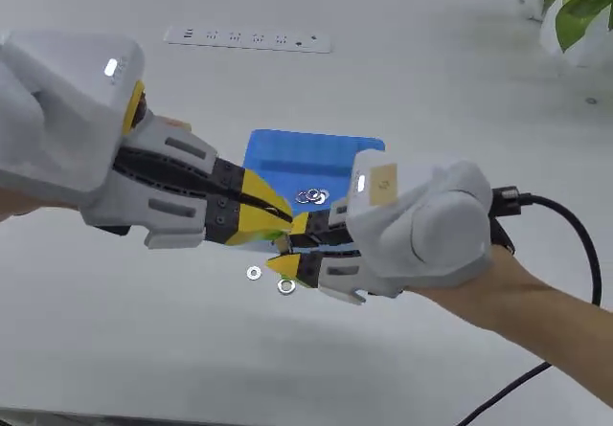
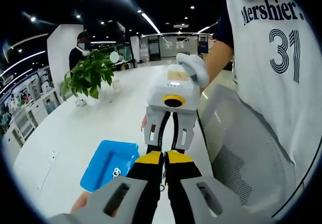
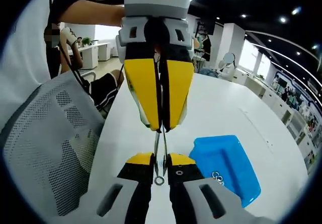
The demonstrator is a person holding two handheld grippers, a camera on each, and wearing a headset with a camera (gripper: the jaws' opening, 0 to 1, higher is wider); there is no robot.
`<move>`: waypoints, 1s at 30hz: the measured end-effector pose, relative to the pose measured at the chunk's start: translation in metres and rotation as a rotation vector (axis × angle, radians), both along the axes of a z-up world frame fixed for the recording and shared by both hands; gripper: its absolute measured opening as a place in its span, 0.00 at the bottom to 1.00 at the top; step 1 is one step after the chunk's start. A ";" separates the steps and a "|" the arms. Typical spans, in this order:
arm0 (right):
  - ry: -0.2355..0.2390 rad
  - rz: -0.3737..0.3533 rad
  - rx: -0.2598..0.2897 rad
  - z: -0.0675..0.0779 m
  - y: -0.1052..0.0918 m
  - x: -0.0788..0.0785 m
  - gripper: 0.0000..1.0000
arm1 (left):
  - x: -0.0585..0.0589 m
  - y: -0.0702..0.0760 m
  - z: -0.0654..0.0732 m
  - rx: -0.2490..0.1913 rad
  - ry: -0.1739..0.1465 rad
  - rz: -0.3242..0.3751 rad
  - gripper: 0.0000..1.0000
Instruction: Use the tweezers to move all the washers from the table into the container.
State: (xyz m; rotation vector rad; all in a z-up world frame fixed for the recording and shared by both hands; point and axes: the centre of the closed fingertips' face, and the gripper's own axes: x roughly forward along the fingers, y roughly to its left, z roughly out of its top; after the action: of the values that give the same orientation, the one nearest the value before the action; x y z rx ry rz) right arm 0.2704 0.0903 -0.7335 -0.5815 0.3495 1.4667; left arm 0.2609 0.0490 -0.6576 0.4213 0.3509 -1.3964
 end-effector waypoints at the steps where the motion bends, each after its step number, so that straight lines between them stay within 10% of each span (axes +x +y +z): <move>1: 0.004 0.001 -0.002 -0.001 0.000 -0.001 0.12 | -0.001 0.001 -0.002 0.001 0.005 0.002 0.05; 30: 0.085 -0.011 -0.061 -0.051 0.008 0.003 0.12 | 0.013 0.012 -0.050 0.002 0.098 0.056 0.05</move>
State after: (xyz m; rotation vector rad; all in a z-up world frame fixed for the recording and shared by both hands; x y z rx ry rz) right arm 0.2732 0.0982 -0.7844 -0.5665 0.4644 1.4767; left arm 0.2737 0.0606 -0.7077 0.3427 0.4412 -1.3655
